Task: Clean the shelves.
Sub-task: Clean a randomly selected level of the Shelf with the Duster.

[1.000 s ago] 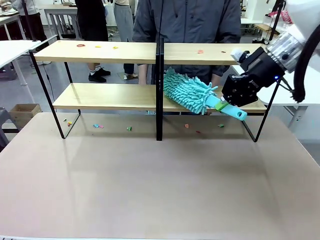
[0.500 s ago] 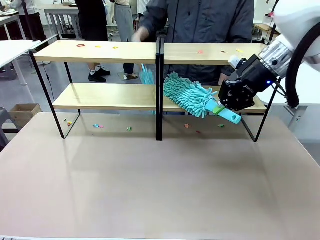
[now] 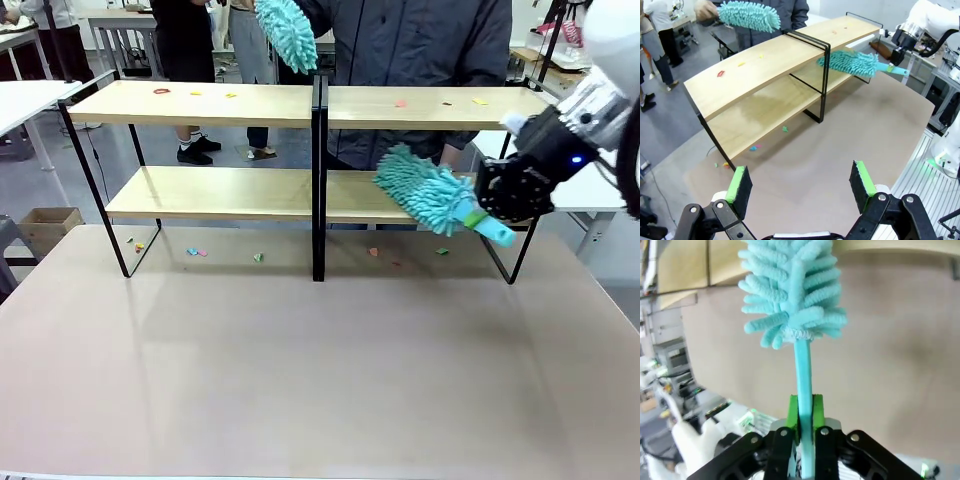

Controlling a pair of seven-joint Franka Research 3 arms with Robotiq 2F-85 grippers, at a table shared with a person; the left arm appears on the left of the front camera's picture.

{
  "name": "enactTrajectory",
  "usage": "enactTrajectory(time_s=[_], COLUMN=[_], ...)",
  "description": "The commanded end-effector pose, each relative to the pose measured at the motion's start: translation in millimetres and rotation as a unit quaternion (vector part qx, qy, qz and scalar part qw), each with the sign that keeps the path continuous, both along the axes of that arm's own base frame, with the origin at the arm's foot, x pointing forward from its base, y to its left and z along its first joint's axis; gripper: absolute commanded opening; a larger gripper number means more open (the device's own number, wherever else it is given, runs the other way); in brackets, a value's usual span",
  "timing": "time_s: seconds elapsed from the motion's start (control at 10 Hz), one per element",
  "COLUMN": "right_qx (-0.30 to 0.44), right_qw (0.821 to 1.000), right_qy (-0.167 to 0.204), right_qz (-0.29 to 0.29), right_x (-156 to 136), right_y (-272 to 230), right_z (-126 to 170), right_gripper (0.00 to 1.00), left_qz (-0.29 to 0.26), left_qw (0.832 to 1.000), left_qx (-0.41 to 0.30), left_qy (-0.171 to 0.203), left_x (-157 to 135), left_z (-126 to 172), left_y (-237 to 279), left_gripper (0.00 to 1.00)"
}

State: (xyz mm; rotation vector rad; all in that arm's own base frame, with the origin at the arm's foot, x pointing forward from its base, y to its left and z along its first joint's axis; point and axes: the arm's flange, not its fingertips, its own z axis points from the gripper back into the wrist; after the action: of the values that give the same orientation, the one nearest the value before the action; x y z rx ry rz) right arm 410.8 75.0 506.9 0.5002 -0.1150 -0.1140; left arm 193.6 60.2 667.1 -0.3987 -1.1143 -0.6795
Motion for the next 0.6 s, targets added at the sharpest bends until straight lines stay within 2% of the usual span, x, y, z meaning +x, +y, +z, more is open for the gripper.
enactTrajectory(time_s=[0.0,0.2,0.3,0.4,0.5], right_qx=[-0.058,-0.128,-0.169,-0.160,-0.106], right_qw=[0.994,0.976,0.965,0.976,0.989], right_qy=[0.008,0.020,0.002,-0.060,-0.073], right_qz=[-0.094,-0.175,-0.201,-0.133,-0.070], right_x=[-33,-63,-72,-77,-80], right_y=[-28,-51,-51,-38,-25], right_z=[8,16,20,23,24], right_gripper=[0.12,0.12,0.12,0.12,0.12], left_qz=[0.006,0.006,0.006,0.006,0.006], left_qw=[1.000,1.000,1.000,1.000,1.000], left_qx=[0.001,0.001,0.001,0.001,0.001], left_qy=[-0.001,-0.001,-0.001,-0.001,-0.001], left_x=[-2,-2,-2,-2,-2], left_z=[1,1,1,1,1], left_y=[0,0,0,0,0], left_gripper=[1.00,1.00,1.00,1.00,1.00])
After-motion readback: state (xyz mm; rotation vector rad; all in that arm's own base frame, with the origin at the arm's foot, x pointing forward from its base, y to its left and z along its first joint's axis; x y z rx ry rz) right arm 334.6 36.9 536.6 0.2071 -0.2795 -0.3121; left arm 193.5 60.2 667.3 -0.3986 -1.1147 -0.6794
